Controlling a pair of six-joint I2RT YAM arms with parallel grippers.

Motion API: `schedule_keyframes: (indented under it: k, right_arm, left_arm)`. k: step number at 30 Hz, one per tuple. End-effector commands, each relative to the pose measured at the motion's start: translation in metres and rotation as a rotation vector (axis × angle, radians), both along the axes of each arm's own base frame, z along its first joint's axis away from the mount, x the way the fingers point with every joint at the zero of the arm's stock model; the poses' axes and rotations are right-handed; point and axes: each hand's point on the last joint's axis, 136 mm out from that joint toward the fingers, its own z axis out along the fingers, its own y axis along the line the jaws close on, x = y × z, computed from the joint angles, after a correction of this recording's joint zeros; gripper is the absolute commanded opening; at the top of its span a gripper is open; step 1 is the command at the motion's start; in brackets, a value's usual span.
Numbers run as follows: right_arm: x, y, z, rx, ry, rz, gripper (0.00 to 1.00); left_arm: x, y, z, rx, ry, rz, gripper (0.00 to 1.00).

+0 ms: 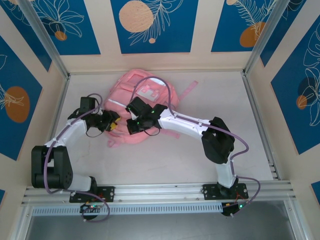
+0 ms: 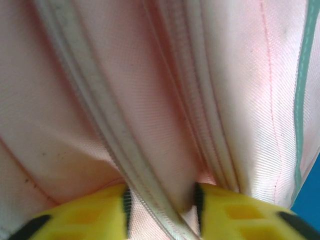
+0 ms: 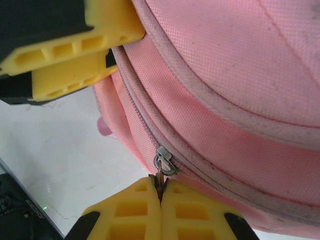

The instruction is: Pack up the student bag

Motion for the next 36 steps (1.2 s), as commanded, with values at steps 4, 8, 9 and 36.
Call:
schedule_keyframes:
  k: [4, 8, 9, 36]
  right_arm:
    - [-0.012, -0.041, 0.0, -0.091, -0.05, 0.008, 0.0]
    - [-0.006, -0.087, -0.014, -0.198, -0.082, -0.034, 0.0]
    - [0.0, -0.1, -0.017, -0.23, -0.095, -0.054, 0.0]
    - [0.094, -0.241, 0.001, -0.394, -0.083, -0.326, 0.1]
  left_arm:
    - [0.001, 0.012, -0.016, 0.086, 0.021, 0.004, 0.11]
    - [-0.002, 0.016, -0.018, 0.12, 0.02, -0.006, 0.07]
    - [-0.003, 0.017, -0.018, 0.126, 0.019, -0.009, 0.07]
    - [-0.025, 0.007, 0.072, 0.273, -0.233, -0.271, 0.49]
